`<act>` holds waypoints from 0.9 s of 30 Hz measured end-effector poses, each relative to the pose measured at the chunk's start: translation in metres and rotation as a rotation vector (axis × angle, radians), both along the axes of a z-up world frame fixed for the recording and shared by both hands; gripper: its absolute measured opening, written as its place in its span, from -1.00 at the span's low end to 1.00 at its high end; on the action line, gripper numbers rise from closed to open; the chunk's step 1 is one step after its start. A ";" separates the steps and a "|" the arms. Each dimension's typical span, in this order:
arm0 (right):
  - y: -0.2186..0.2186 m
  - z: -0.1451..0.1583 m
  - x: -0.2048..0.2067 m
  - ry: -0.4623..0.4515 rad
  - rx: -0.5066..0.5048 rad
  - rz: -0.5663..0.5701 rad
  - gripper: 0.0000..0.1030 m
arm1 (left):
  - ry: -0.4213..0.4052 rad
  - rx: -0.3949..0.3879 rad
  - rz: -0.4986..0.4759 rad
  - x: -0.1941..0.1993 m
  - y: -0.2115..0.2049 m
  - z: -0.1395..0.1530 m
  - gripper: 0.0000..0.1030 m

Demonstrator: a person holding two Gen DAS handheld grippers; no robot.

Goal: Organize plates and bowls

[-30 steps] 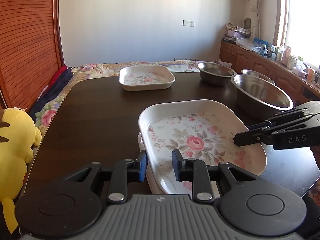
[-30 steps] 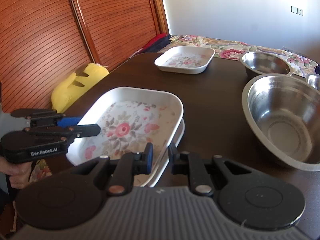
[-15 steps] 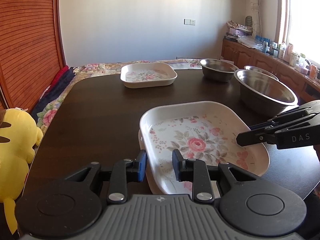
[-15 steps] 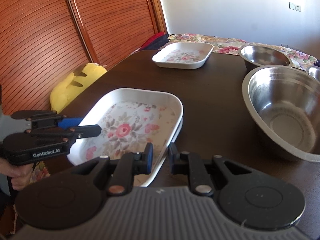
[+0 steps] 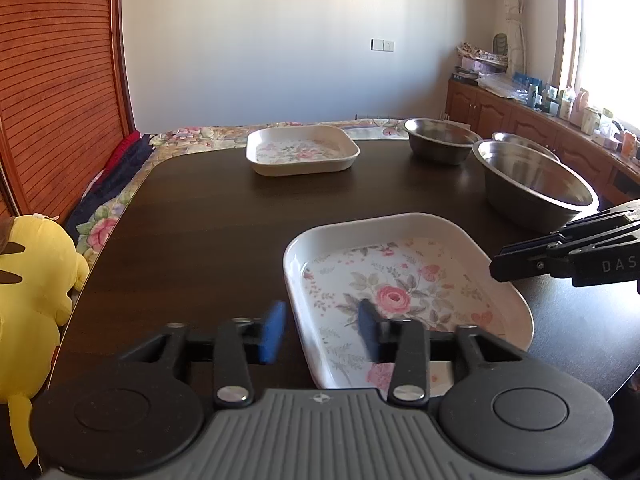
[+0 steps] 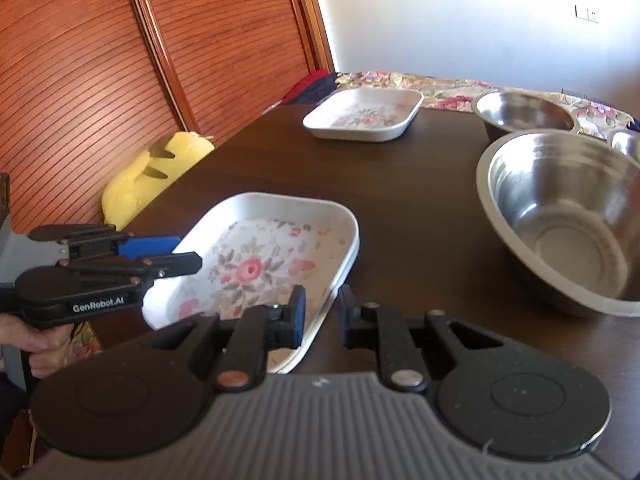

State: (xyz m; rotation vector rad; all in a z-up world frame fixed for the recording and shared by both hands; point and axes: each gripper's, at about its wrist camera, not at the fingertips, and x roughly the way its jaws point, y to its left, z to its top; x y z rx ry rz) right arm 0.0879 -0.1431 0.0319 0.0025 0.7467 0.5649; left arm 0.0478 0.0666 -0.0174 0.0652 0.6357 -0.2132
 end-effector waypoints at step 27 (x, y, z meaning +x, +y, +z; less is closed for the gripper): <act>-0.007 0.055 0.047 -0.131 -0.008 -0.031 0.00 | -0.109 -0.004 0.003 0.050 0.019 0.050 0.62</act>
